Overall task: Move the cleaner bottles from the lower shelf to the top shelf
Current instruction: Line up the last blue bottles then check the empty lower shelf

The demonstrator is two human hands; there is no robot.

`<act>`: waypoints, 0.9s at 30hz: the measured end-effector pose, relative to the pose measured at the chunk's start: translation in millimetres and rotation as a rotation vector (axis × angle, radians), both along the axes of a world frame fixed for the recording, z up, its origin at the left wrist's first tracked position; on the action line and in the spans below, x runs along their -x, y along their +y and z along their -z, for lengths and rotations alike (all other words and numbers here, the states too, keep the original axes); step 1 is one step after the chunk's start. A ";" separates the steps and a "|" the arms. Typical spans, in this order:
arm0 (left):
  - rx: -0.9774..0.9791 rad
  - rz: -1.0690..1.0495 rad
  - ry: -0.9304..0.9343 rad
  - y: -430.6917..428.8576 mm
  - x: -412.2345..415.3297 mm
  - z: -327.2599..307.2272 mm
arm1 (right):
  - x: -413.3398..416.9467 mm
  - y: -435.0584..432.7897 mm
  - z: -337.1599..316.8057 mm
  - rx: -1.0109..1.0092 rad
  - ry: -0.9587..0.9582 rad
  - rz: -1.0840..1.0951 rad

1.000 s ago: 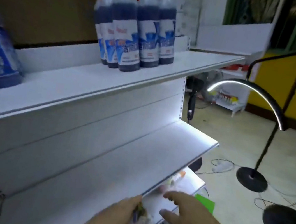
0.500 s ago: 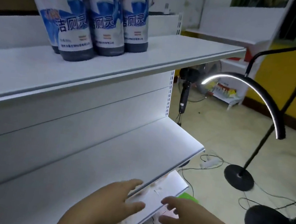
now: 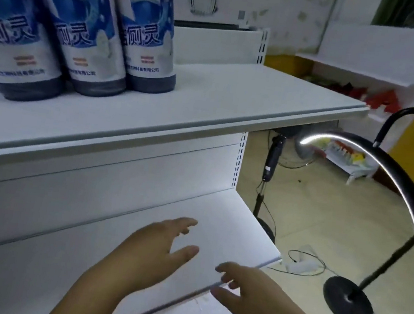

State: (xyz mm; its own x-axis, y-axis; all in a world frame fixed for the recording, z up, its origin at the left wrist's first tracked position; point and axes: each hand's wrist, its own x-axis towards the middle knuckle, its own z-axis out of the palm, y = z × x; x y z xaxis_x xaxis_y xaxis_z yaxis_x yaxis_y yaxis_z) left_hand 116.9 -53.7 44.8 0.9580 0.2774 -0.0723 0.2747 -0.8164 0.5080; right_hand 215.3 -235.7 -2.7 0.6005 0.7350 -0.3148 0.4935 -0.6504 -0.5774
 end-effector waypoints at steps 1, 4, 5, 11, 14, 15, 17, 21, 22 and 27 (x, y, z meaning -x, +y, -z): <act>-0.003 -0.042 -0.013 -6.3 -0.4 -7.6 | -8.1 0.5 -4.1 -0.003 0.023 -0.040; -0.036 -0.129 -0.105 -29.5 10.4 -30.5 | -27.3 3.3 -29.2 -0.046 0.022 -0.186; -0.059 -0.136 -0.151 -38.3 19.0 -38.0 | -32.6 5.7 -37.3 -0.078 -0.013 -0.237; -0.489 -0.077 -0.562 -34.3 79.4 -120.3 | -16.3 26.9 -115.7 -0.295 0.022 -0.740; -0.648 -0.081 -0.839 3.2 91.6 -167.2 | -20.0 36.2 -198.1 -0.480 -0.117 -0.820; -0.615 -0.168 -0.940 14.0 90.9 -178.2 | -17.6 44.0 -234.3 -0.597 -0.093 -0.737; -0.576 -0.286 -1.083 26.0 78.0 -204.7 | -18.8 44.6 -276.6 -0.940 -0.287 -0.694; -0.054 -0.542 -1.024 74.6 56.4 -239.9 | -47.0 119.4 -318.5 -1.013 -0.419 -0.438; 0.100 -0.521 -0.960 88.8 57.9 -241.0 | -57.7 139.2 -323.6 -0.966 -0.361 -0.379; 0.715 -0.459 -0.868 134.7 36.7 -231.5 | -80.2 184.5 -284.2 -0.899 0.261 -0.494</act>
